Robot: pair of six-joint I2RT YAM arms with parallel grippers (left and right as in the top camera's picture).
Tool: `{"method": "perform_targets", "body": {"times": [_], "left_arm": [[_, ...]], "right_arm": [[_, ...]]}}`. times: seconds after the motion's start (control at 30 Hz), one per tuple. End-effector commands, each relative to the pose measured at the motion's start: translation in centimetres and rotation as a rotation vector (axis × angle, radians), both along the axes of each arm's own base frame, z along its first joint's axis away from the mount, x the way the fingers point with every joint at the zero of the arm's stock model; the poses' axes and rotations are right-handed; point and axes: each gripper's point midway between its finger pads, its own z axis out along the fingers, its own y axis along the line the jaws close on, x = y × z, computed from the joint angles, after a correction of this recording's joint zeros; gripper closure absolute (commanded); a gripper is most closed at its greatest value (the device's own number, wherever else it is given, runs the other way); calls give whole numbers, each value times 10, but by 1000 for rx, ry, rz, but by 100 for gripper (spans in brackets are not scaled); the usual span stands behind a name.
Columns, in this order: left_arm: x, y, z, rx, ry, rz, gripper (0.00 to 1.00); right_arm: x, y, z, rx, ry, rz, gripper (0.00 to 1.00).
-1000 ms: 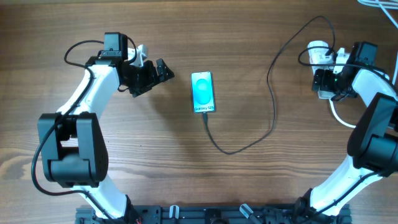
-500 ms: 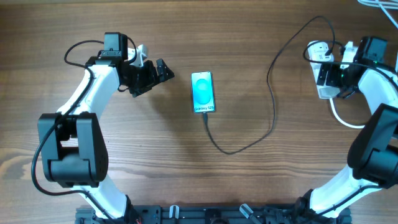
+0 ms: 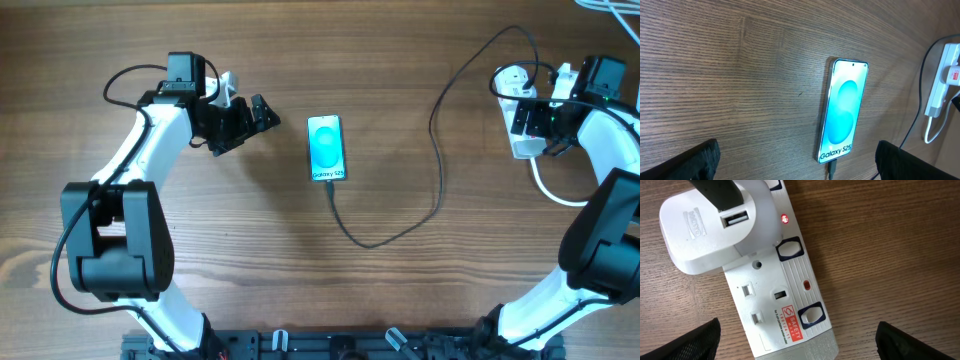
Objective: Plug charger to phone and switch on socket
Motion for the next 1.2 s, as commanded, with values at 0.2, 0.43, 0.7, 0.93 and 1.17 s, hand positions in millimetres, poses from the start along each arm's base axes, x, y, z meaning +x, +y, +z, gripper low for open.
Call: {"method": "perform_targets", "body": {"times": [0.2,0.43,0.7,0.93,1.17], "left_arm": [[5,4,13,5,-36,10,0],[5,4,13,5,-36,10,0],[5,4,13,6,-36,11,0],[5,4,28,4,-73,11,0],[4,4,83,2,-213,11,0]], "right_arm": [[4,-6,12,-15,-30,-20,0],[4,-5,12,-15,-30,-19,0],[4,-5,12,-16,-30,-19,0],[4,-5,12,-15,-30,-19,0],[4,-5,12,-15,-30,-19,0]]}}
